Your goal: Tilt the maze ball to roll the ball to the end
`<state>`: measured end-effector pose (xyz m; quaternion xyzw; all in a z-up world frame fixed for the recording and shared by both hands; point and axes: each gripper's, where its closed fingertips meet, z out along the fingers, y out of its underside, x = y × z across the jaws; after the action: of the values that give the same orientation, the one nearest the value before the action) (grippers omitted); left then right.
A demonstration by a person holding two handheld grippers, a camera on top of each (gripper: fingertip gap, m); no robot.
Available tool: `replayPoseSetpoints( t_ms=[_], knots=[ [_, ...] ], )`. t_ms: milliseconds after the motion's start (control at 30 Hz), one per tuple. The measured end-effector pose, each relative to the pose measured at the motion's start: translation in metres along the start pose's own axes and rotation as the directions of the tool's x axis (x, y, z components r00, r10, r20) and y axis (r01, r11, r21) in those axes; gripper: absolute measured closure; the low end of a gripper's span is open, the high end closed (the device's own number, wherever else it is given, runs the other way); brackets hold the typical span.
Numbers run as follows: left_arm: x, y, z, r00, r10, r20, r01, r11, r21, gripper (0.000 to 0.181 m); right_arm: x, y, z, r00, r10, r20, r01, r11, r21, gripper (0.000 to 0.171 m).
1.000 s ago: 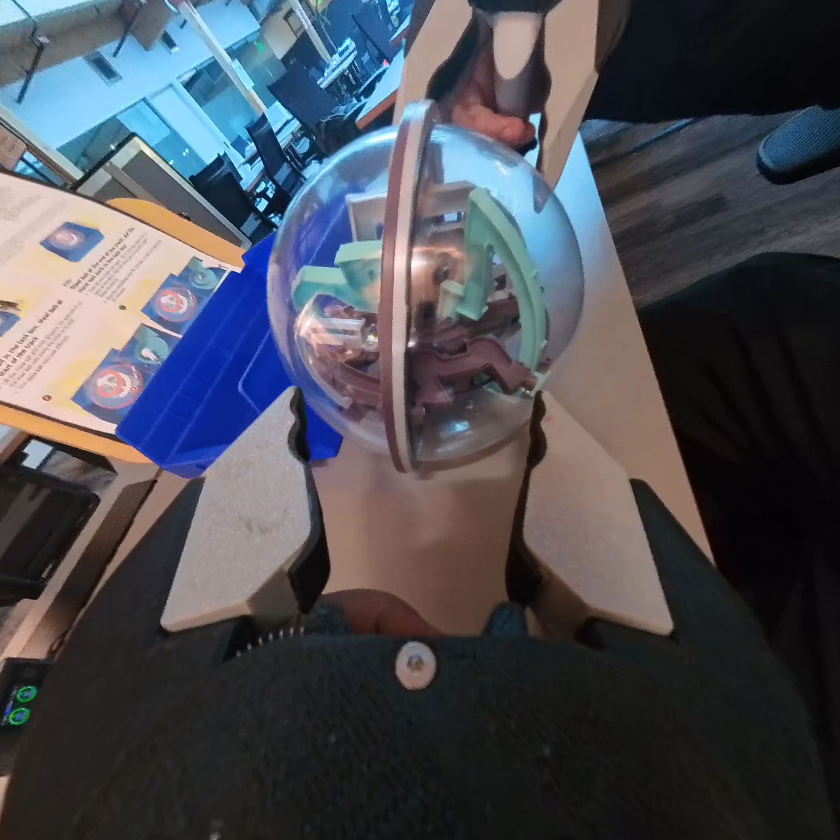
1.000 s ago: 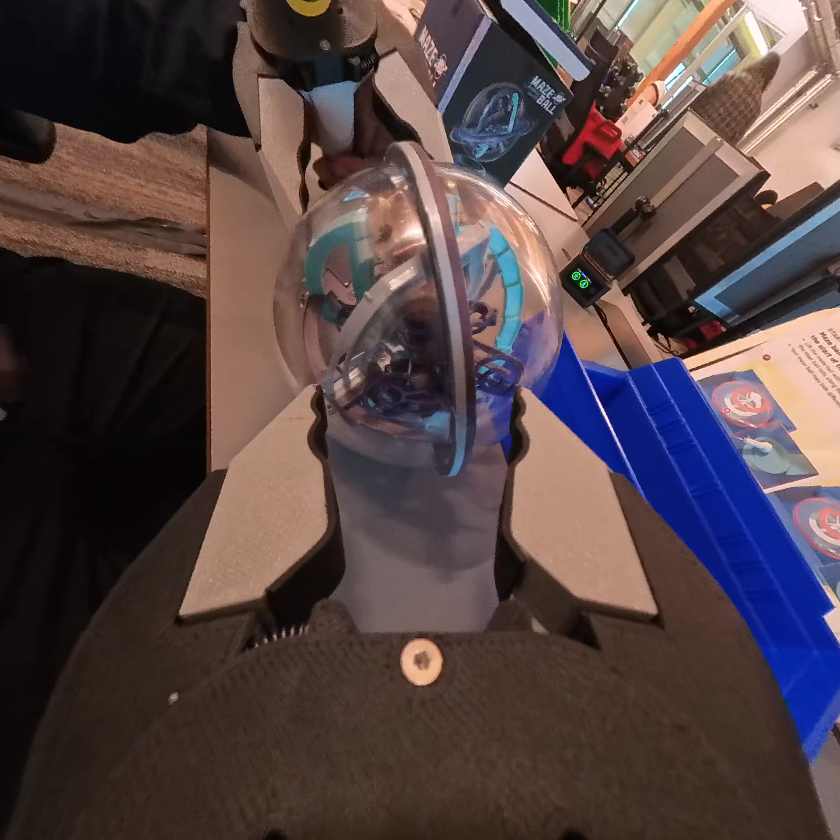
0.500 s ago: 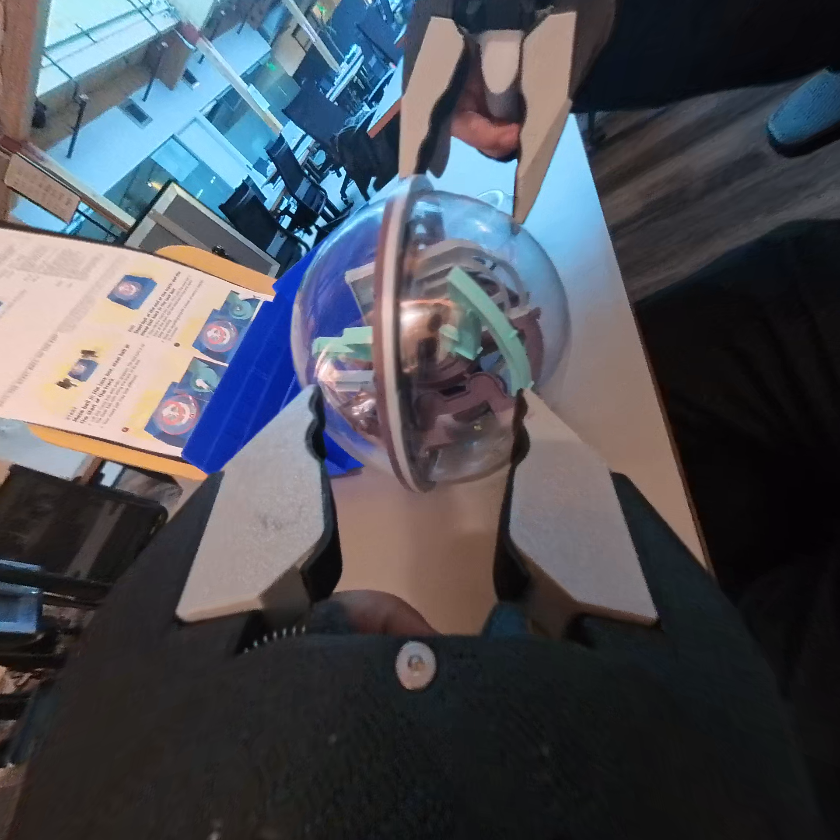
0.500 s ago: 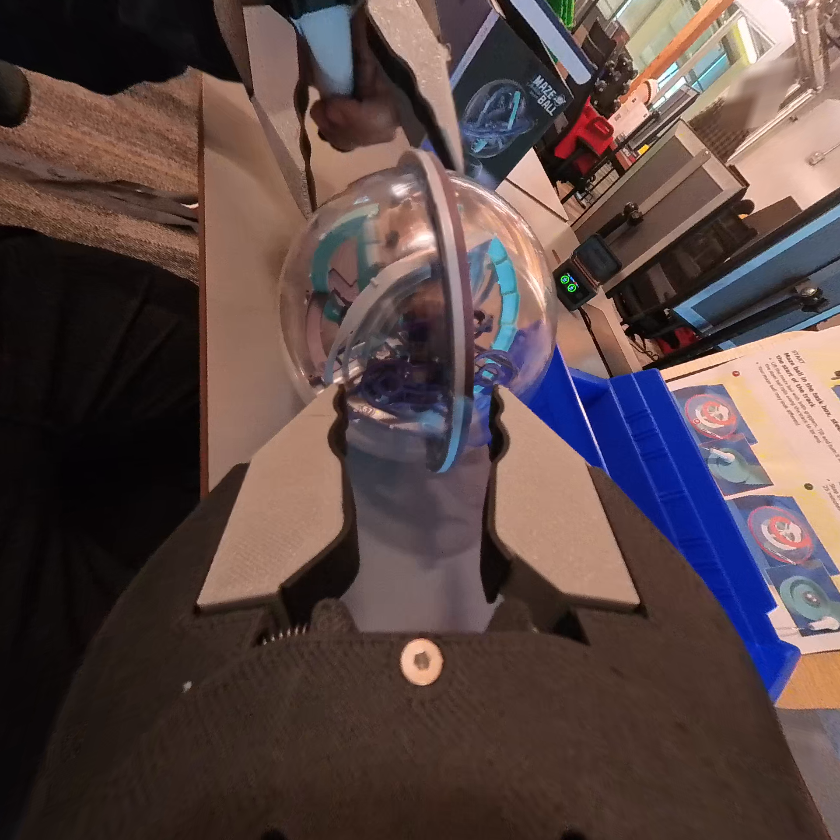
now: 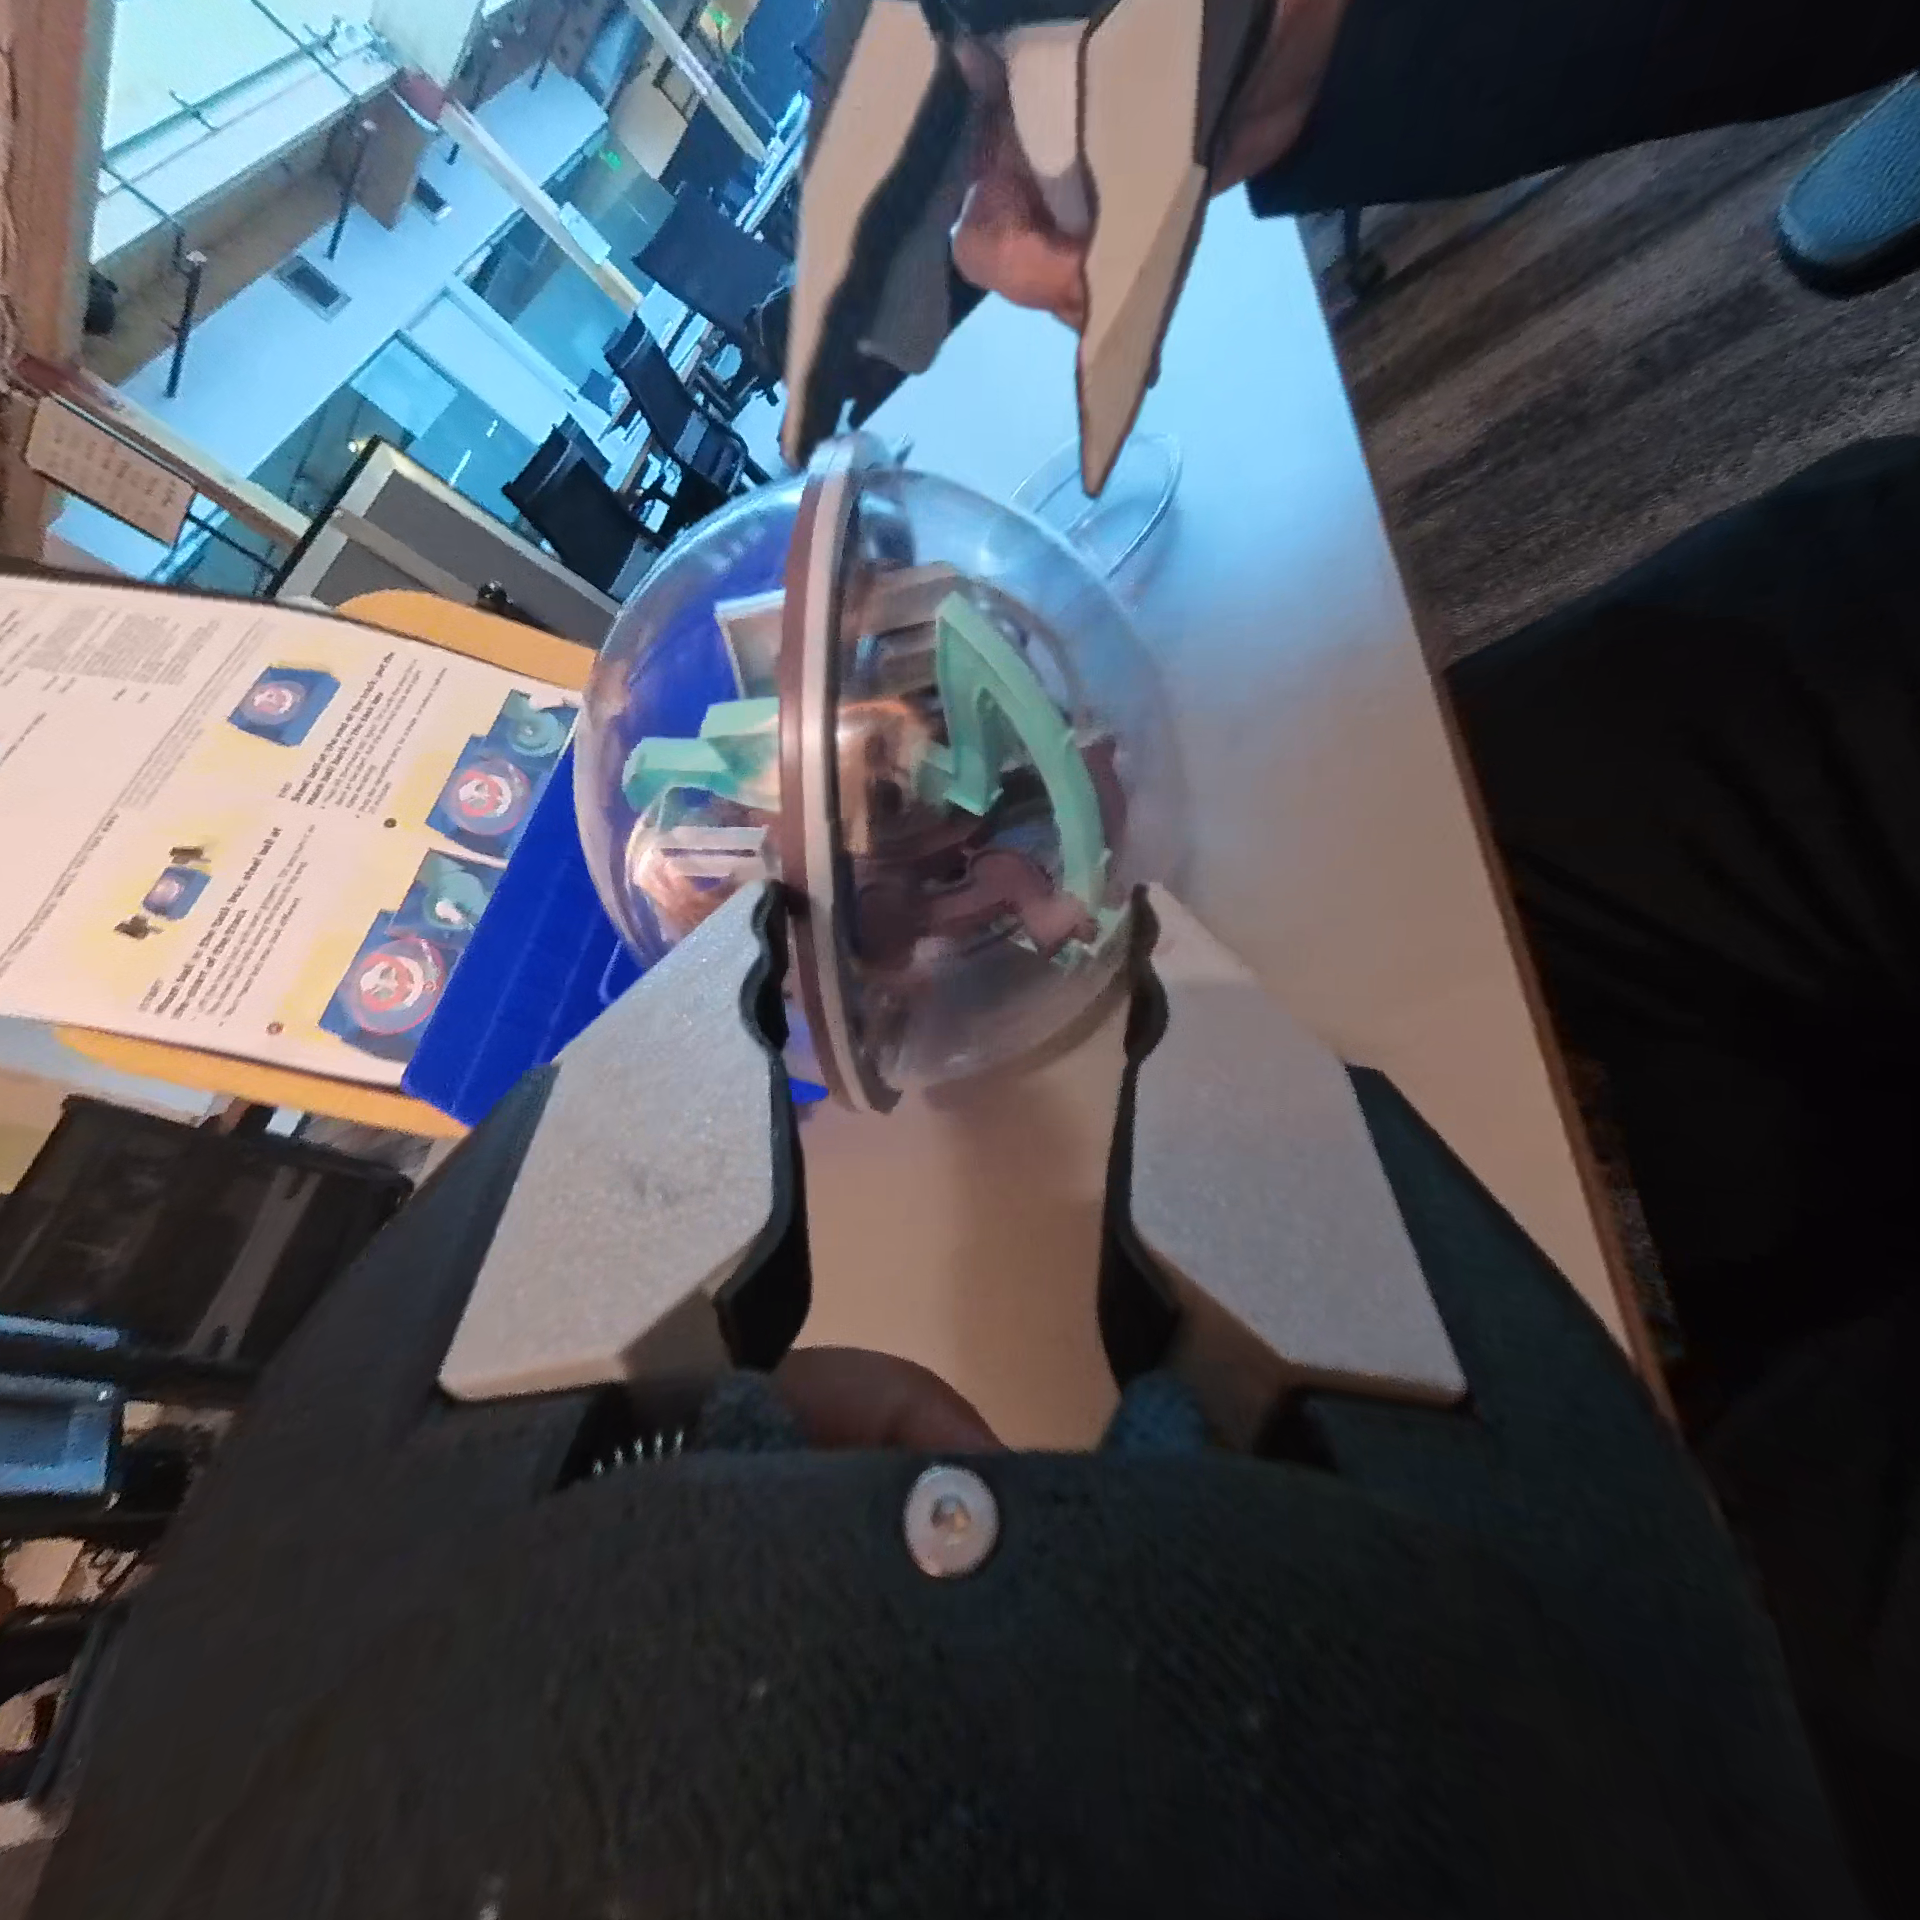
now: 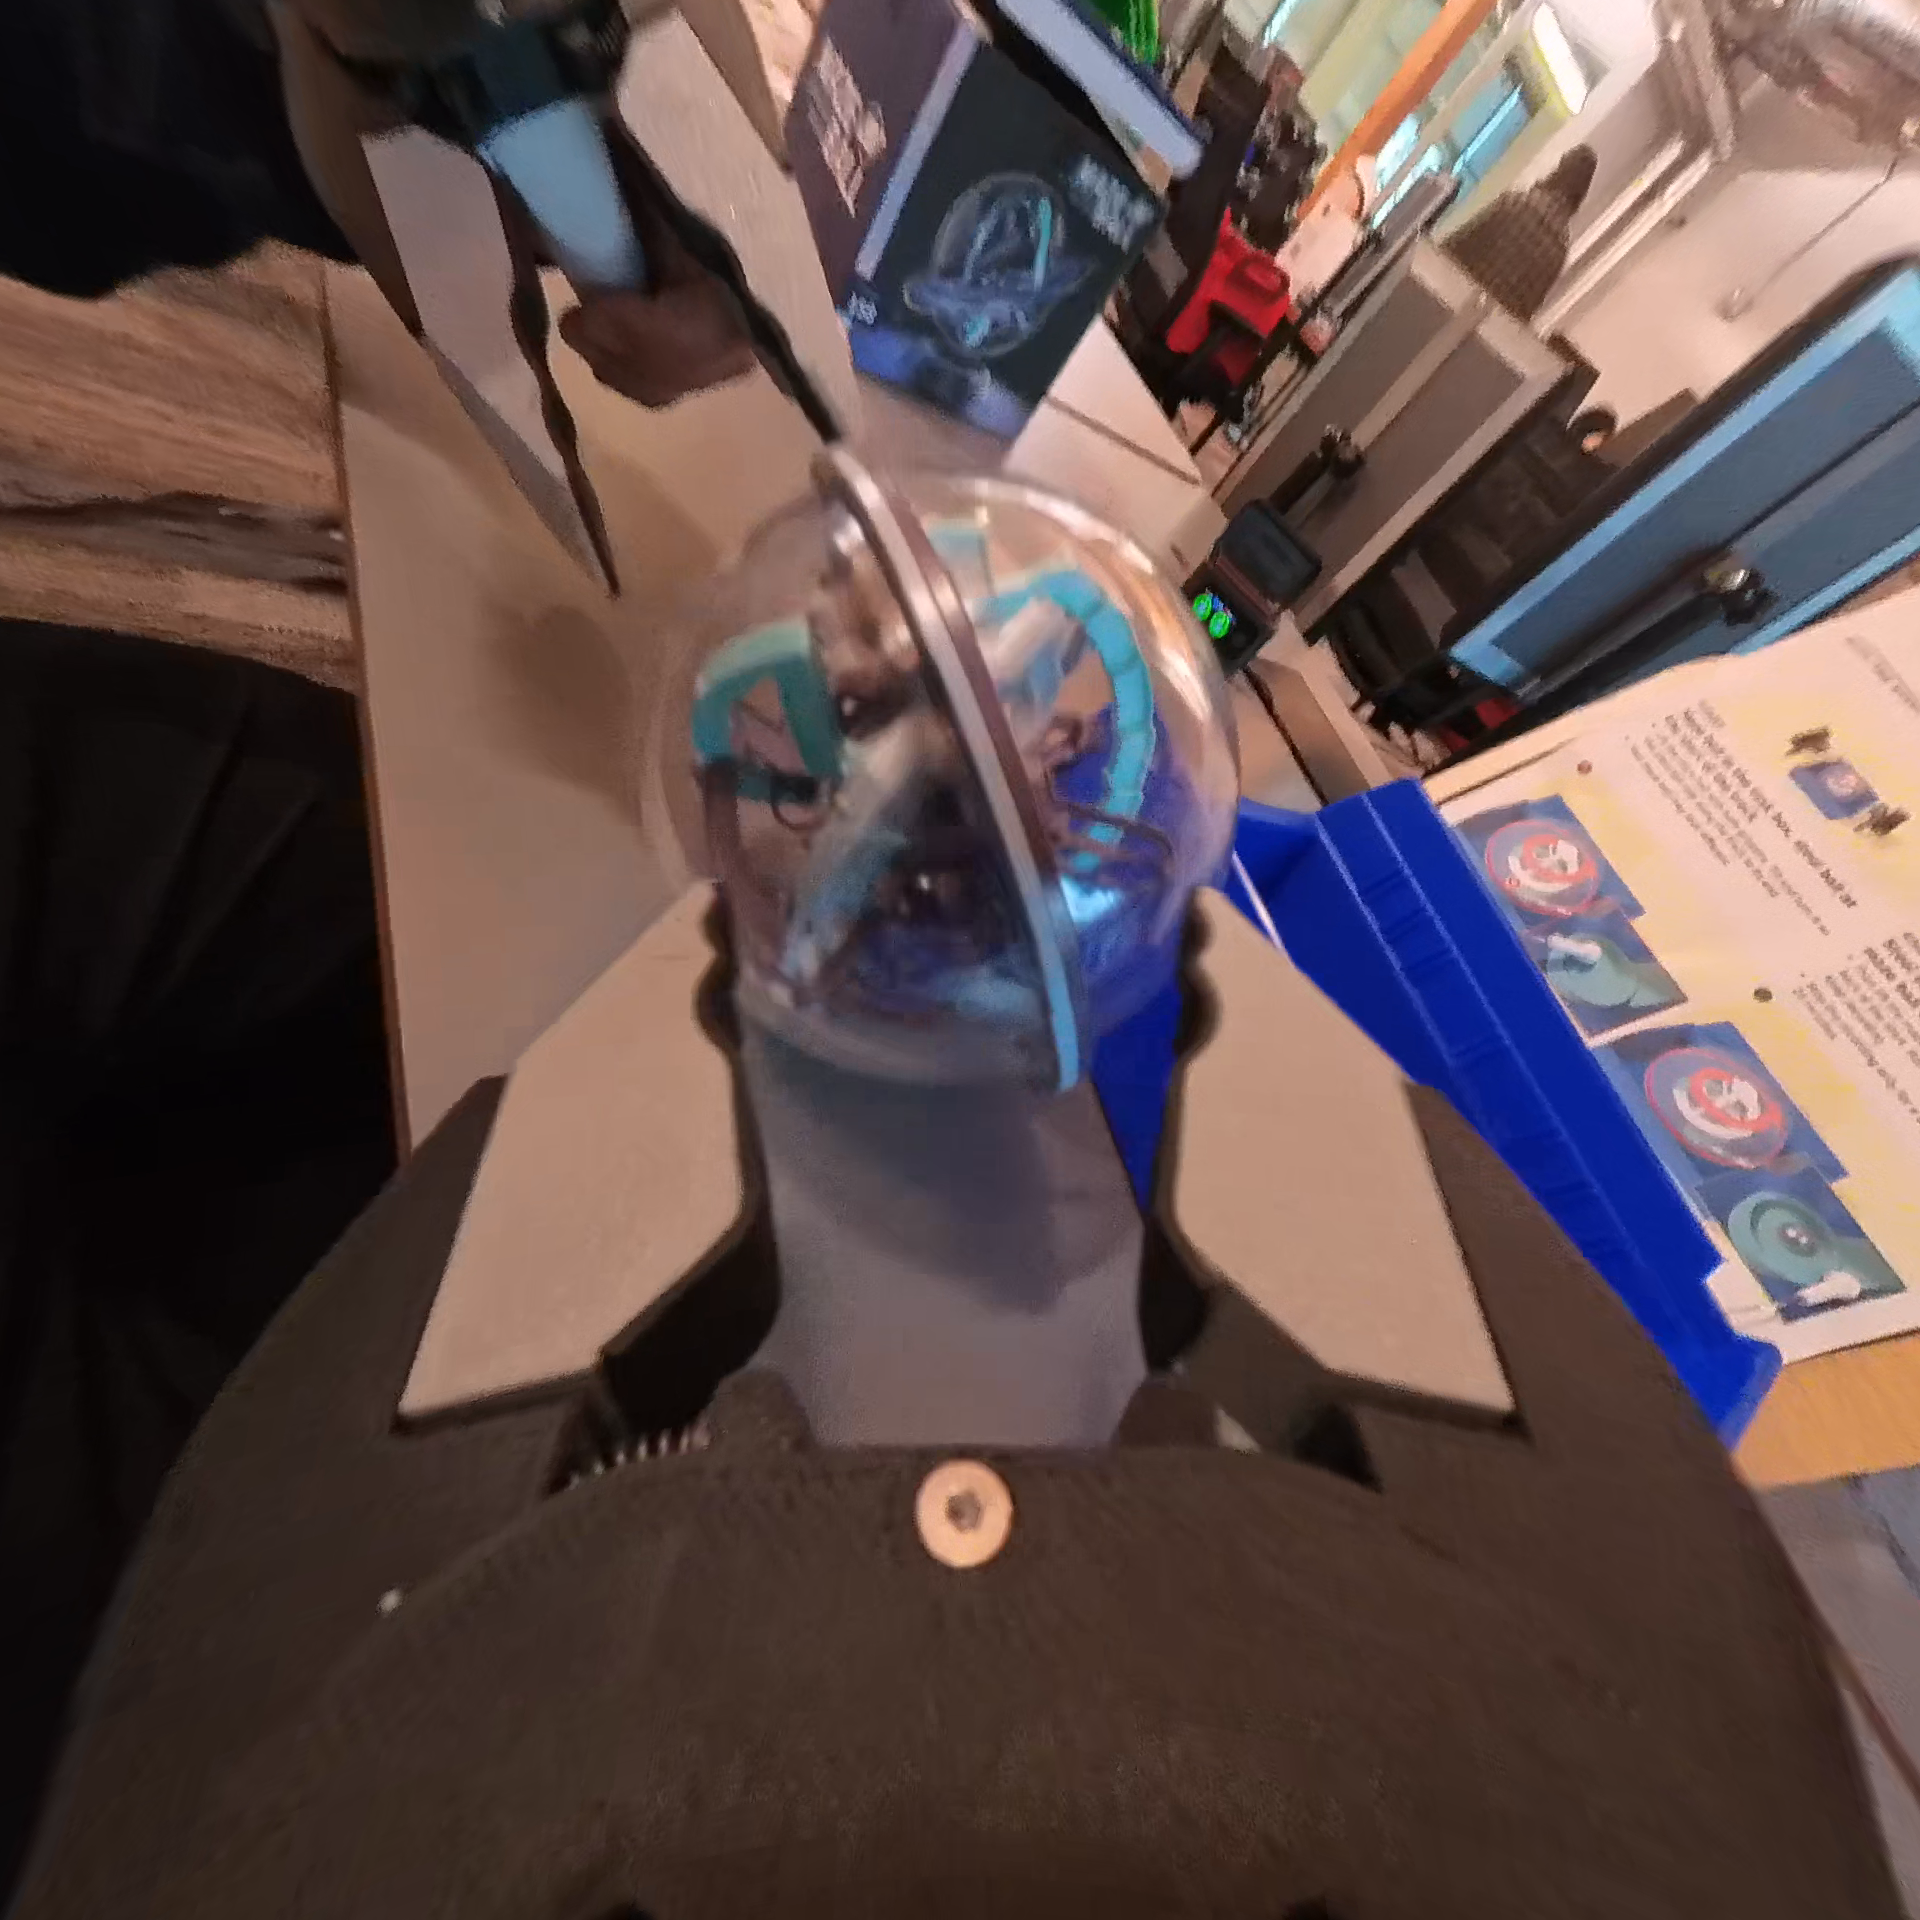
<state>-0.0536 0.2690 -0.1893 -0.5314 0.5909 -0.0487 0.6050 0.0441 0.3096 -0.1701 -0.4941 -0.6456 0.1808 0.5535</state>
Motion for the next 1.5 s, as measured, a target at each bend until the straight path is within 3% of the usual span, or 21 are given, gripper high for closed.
replayPoseSetpoints(
  t_ms=[33,267,367,533,700,900,1000,1133,1300,1500],
  knots=[
    [0.002,-0.004,0.003,1.000,0.002,-0.004,-0.002,1.000,0.012,0.118,-0.002,-0.007,-0.001,1.000,-0.015,-0.005,0.015,1.000,0.027,0.079],
    [0.013,-0.014,0.018,0.998,0.063,-0.009,-0.063,0.998,0.003,0.110,-0.011,-0.022,0.015,0.969,-0.205,-0.140,0.207,0.978,0.004,0.083],
    [0.001,0.003,0.017,0.999,0.050,0.020,-0.048,0.996,-0.071,0.103,-0.007,-0.011,0.021,0.968,-0.193,-0.160,0.189,0.981,-0.043,0.068],
    [-0.029,0.050,0.028,0.997,-0.020,0.079,0.034,0.983,-0.178,0.097,0.009,0.011,0.009,0.984,-0.093,-0.152,0.091,0.996,-0.022,0.063],
    [-0.025,0.056,0.065,0.994,-0.104,-0.035,0.098,0.983,-0.152,0.099,0.017,0.039,-0.007,0.992,-0.020,-0.121,0.019,1.000,-0.011,0.061],
    [-0.012,0.039,0.101,0.995,-0.022,-0.102,0.009,0.992,-0.127,0.102,0.019,0.089,-0.031,0.997,0.031,-0.068,-0.044,0.980,-0.195,0.076],
    [-0.005,0.034,0.109,0.996,-0.011,-0.093,0.001,0.995,-0.101,0.103,0.029,0.085,-0.047,0.992,0.071,-0.102,-0.087,0.983,-0.161,0.062],
    [0.001,0.027,0.112,0.997,0.002,-0.081,-0.009,0.997,-0.078,0.099,0.027,0.069,-0.058,0.990,0.125,-0.070,-0.129,0.990,-0.050,0.066],
    [-0.009,0.010,0.120,0.996,-0.085,-0.026,0.085,0.996,-0.012,0.102,0.021,0.094,-0.057,0.993,0.107,-0.052,-0.114,0.981,-0.157,0.074],
    [-0.003,-0.014,0.118,0.998,-0.067,0.003,0.067,0.993,0.095,0.100,0.019,0.115,-0.055,0.991,0.126,-0.051,-0.134,0.964,-0.229,0.068]
  ],
)
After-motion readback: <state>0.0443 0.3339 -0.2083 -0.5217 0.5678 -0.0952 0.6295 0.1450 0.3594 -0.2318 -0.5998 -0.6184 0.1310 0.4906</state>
